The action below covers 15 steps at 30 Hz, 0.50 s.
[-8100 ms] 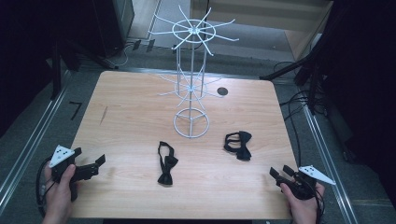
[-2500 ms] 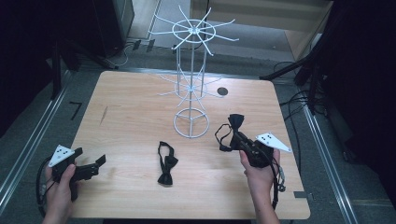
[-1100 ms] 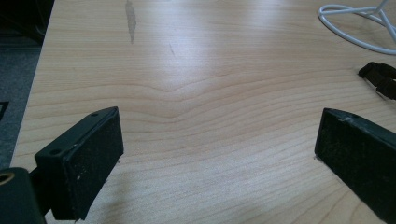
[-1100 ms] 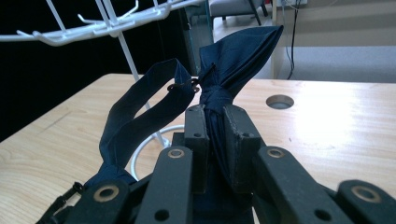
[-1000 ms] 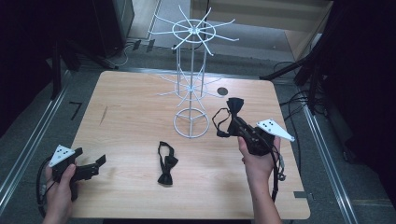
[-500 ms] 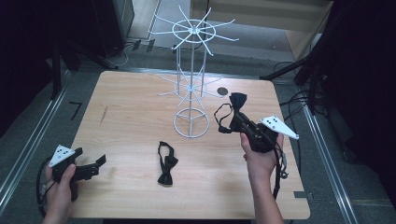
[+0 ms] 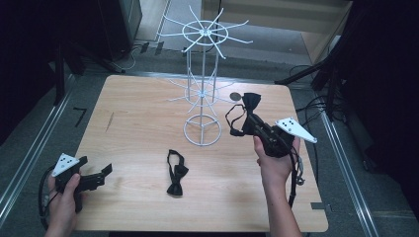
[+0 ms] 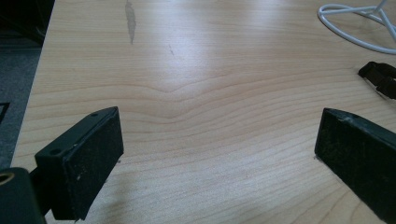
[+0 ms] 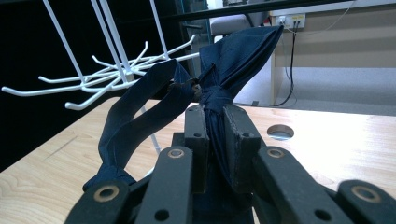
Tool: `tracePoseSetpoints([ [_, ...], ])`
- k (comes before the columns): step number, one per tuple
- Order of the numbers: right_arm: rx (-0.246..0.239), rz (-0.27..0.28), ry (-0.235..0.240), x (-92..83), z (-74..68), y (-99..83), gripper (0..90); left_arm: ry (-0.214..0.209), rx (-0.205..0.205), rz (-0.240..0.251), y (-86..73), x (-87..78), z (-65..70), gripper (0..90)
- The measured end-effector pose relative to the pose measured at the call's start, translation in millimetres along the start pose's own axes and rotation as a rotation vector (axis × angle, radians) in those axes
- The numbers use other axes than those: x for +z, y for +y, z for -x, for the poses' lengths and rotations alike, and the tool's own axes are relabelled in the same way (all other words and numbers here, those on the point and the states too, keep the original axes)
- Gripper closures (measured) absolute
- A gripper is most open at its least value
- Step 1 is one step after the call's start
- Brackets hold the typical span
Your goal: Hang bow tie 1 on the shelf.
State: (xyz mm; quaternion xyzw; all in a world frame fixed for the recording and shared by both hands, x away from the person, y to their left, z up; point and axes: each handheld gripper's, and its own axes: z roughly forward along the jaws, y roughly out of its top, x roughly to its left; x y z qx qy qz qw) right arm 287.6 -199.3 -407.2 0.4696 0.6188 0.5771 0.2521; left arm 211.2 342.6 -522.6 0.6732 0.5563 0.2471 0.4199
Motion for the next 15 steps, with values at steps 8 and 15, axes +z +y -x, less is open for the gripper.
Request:
tracePoseSetpoints([
  [8, 0.005, 0.002, -0.001, 4.6, -0.4, 4.0, 81.5, 0.0, 0.0, 0.001, 0.0, -0.1, -0.1, 1.5],
  [15, 0.022, -0.001, -0.004, 9.4, 2.1, 5.9, 81.5, 0.0, 0.0, 0.0, 0.0, -0.1, -0.1, 1.5],
])
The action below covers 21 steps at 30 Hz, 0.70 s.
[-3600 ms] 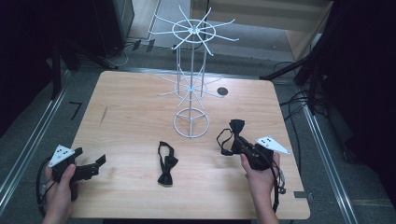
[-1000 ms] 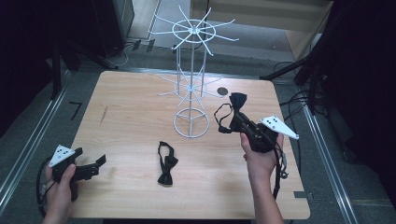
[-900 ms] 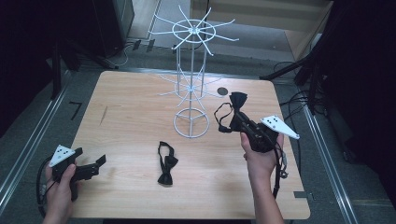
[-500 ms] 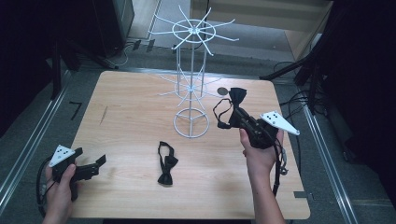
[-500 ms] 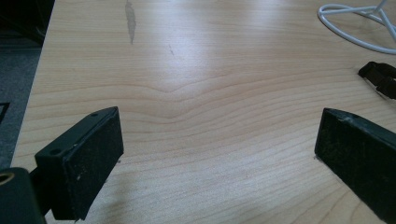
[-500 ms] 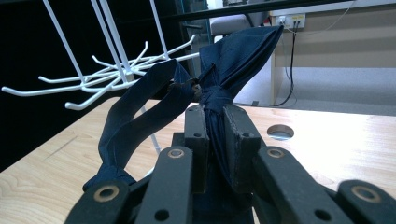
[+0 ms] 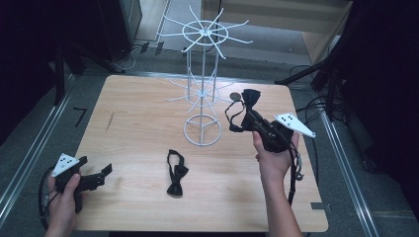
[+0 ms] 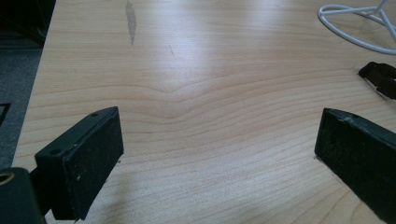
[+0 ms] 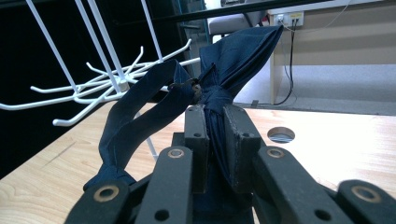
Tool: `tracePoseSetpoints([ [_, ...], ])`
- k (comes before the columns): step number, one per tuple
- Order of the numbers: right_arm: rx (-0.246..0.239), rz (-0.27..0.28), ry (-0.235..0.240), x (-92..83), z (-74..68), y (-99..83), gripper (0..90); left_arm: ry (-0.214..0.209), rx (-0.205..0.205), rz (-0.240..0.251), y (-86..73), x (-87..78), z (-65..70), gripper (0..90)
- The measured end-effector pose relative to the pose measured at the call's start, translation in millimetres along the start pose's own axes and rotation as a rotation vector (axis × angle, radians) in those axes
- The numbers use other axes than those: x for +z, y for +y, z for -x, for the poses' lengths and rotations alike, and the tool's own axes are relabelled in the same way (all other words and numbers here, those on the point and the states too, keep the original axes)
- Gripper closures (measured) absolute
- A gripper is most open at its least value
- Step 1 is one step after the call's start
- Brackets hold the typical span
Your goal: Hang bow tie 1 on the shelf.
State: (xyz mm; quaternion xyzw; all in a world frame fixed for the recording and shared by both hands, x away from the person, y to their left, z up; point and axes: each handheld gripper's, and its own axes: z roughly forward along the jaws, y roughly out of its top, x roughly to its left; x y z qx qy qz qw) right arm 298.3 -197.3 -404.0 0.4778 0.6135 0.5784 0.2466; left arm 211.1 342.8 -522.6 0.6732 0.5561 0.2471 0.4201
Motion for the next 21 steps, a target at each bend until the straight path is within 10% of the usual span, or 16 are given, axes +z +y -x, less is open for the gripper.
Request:
tracePoseSetpoints([
  [21, 0.035, -0.036, -0.016, 25.7, 5.1, -0.5, 81.5, 0.004, -0.003, 0.011, -0.1, 0.2, 0.2, 1.5],
])
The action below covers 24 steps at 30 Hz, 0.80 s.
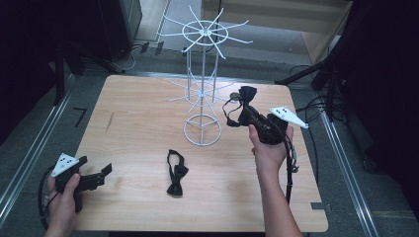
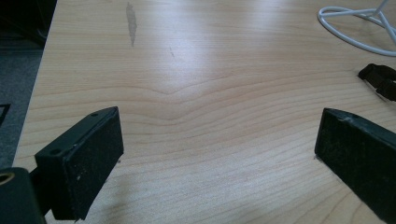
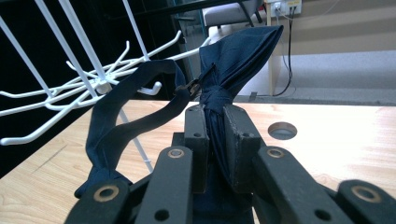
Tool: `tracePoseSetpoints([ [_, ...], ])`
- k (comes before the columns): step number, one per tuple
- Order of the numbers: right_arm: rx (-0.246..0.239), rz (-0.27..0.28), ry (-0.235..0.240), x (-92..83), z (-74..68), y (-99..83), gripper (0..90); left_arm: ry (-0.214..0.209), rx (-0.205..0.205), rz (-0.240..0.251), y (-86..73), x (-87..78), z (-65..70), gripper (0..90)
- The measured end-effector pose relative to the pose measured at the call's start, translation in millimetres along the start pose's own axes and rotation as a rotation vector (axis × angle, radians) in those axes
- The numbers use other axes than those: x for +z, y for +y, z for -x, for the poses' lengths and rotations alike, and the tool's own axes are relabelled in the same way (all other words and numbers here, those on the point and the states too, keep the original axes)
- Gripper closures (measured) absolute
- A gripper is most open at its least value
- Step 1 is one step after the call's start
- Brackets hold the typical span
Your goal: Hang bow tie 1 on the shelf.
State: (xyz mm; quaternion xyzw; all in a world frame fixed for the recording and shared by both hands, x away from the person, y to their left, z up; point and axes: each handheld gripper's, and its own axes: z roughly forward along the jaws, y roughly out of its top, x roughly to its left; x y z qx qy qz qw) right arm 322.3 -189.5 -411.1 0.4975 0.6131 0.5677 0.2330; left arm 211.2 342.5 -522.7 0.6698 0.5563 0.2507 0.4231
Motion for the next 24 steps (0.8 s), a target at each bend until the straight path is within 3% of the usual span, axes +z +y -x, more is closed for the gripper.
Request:
tracePoseSetpoints([
  [12, 0.036, -0.01, 0.001, 14.8, -2.8, -3.9, 81.5, 0.0, 0.004, -0.002, 0.1, -0.2, 0.2, 1.5],
  [24, 0.026, -0.043, 0.01, 34.3, -15.8, -11.5, 81.5, 0.0, -0.006, 0.005, -0.2, -0.7, -0.6, 1.5],
])
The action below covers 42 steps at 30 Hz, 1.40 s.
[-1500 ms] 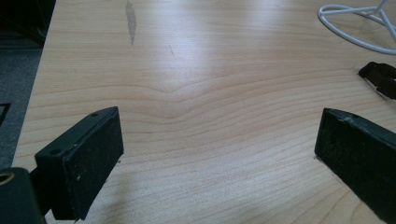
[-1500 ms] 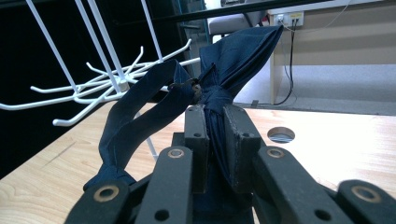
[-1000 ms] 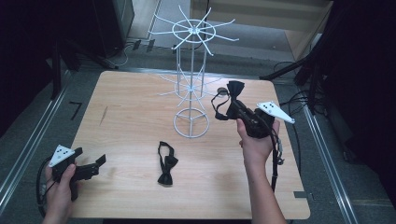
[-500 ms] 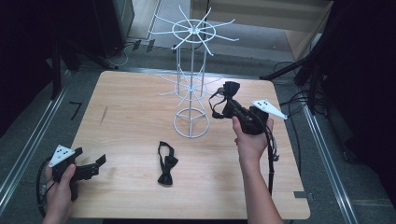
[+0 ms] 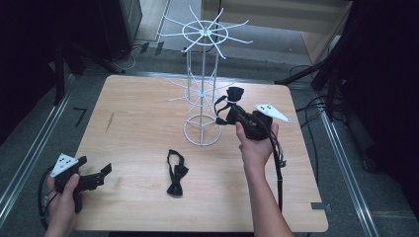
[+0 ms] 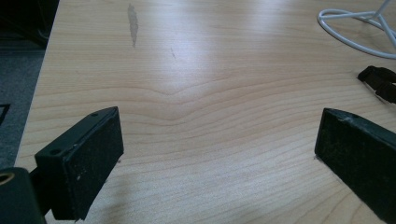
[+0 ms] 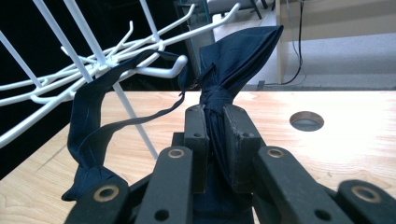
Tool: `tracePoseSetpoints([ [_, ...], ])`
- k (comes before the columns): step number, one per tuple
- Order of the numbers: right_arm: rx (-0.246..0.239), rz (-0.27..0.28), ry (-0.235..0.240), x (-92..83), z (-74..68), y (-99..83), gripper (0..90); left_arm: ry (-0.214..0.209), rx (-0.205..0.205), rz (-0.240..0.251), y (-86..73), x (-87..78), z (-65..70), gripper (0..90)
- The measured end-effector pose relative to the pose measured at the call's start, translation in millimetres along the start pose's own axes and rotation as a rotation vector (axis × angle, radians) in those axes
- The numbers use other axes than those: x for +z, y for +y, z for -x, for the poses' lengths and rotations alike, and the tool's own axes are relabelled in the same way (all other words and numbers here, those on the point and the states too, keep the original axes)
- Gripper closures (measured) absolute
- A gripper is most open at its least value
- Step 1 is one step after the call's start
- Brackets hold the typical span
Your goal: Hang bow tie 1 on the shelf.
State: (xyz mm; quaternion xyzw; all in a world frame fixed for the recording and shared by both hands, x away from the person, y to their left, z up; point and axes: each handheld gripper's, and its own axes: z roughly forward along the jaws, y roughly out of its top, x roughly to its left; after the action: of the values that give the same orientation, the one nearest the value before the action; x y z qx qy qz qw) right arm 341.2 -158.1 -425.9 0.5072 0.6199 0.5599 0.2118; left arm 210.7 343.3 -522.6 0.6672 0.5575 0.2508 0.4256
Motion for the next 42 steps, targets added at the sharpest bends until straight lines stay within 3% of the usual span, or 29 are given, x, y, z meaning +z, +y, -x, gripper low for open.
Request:
tracePoseSetpoints([
  [9, -0.005, -0.033, 0.006, 13.8, -5.2, -7.5, 81.2, -0.001, -0.001, 0.001, 0.1, 0.2, -0.1, 1.5],
  [20, -0.002, -0.055, 0.035, 15.9, -0.7, -19.2, 76.1, -0.001, 0.002, 0.001, 0.0, 0.0, 0.1, 1.5],
  [31, -0.025, -0.053, 0.045, 2.0, 7.9, -25.7, 53.5, 0.002, 0.007, 0.0, 0.0, -0.1, 0.5, 1.5],
  [42, -0.065, -0.076, 0.039, -14.7, 9.7, -35.5, 46.4, 0.002, 0.007, -0.001, -0.1, -0.1, 0.7, 1.5],
])
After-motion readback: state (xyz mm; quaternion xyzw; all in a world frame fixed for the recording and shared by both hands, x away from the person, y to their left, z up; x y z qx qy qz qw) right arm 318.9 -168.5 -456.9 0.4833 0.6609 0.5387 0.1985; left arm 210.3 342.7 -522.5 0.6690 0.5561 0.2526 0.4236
